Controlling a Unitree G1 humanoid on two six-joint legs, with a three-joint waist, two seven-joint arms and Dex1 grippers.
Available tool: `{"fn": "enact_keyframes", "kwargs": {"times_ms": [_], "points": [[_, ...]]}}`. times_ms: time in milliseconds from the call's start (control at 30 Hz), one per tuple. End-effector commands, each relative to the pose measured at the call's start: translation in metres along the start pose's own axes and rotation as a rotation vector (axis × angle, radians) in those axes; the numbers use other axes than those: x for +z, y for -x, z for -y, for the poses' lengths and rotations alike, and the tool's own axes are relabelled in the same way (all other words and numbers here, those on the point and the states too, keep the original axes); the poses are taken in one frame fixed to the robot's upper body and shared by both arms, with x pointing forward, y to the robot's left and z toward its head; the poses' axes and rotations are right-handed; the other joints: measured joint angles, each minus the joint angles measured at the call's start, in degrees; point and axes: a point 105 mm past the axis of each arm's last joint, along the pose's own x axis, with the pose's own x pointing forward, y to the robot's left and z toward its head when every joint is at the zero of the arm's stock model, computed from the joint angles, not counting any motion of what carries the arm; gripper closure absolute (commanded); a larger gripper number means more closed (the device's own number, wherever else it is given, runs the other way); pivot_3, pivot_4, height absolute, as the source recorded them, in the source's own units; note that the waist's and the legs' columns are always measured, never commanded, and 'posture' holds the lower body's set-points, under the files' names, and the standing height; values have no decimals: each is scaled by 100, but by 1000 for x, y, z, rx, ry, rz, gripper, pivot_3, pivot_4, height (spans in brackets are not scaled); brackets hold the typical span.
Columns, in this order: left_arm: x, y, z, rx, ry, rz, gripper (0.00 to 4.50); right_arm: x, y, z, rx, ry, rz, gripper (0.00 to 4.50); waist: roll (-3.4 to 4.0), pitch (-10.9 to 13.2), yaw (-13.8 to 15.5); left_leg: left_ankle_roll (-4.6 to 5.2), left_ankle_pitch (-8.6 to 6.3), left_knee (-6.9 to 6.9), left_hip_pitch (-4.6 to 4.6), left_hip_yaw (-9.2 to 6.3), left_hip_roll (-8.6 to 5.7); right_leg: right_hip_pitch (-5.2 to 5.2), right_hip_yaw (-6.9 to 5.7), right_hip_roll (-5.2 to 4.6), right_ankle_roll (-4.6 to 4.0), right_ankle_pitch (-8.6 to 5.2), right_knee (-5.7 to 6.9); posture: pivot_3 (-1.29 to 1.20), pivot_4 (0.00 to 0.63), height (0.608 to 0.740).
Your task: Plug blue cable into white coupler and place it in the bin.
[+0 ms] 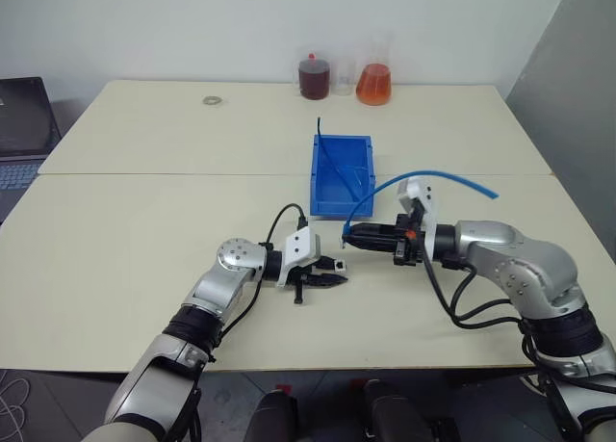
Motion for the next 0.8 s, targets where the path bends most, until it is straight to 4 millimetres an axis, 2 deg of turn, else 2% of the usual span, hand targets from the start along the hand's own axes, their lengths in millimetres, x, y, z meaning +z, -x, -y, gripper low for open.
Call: {"fn": "enact_keyframes", "kwargs": {"times_ms": [33,233,500,800], "points": [[2,2,-1,-20,-42,-5,3717,-1,-5,1,4,79,17,4287,0,0,1,0,0,1,0,0,0,0,0,0,0,0,1,0,150,740],[1,6,-5,14,-5,3,3717,-26,-8,-2,27,100,-32,4287,0,0,9,0,0,8,0,-1,-1,4,0,-1,0,0,3,0,150,740],[0,10,-4,31,8,-3,3717,-49,-13,-3,38,93,-75,4287,0,0,2,0,0,10,5,-1,0,5,0,0,0,0,9,0,150,740],[2,9,-1,28,14,0,3717,-52,-17,1,27,105,-73,4287,0,-1,3,0,0,15,10,-3,1,10,0,1,0,0,14,0,150,740]]}}
